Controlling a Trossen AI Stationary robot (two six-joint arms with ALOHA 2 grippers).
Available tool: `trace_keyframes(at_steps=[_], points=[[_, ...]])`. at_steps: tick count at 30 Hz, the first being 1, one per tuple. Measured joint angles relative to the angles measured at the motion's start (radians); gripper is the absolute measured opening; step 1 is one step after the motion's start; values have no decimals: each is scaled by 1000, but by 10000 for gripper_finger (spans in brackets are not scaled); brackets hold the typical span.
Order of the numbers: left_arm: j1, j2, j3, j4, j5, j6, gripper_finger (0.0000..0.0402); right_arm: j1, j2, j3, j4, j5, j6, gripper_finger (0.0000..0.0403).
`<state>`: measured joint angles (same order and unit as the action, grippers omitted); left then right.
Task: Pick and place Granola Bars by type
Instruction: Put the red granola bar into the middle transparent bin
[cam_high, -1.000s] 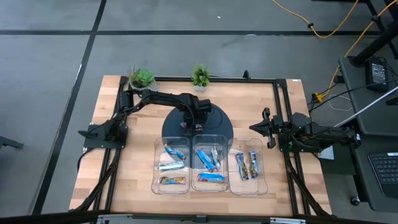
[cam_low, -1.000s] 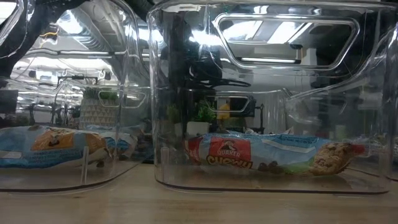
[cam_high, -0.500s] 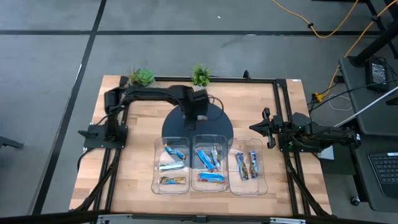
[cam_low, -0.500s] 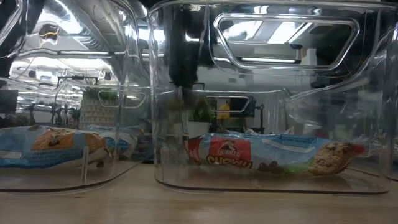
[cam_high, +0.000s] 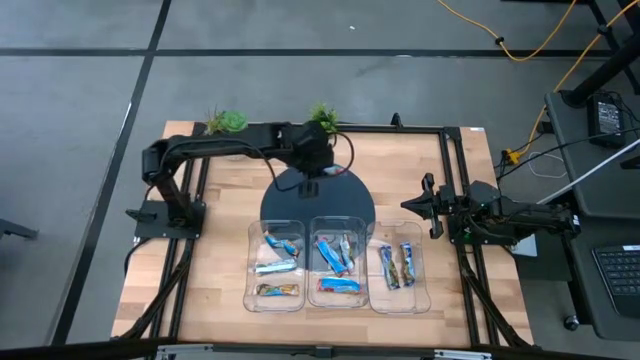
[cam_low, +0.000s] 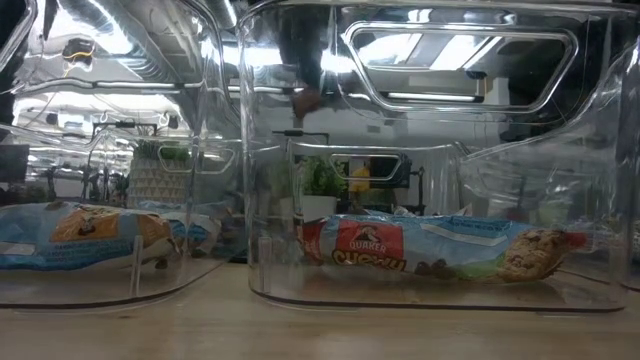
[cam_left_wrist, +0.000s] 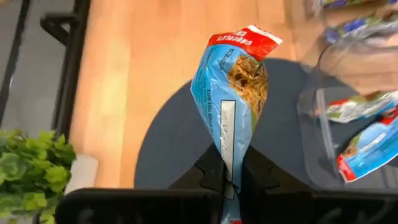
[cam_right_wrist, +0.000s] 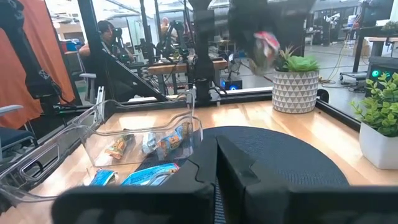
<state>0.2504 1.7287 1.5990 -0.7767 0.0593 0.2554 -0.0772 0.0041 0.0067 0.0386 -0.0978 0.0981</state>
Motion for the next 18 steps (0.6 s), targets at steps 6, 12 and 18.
trace_keyframes(at_steps=[6,12,18], points=[[-4,-70,0,3,25,13,13,0,0,0,0,0,0,8],[-60,-168,0,-57,96,29,9,0,0,0,0,0,0,8],[-142,-250,0,-57,100,69,12,0,0,0,0,0,0,8]])
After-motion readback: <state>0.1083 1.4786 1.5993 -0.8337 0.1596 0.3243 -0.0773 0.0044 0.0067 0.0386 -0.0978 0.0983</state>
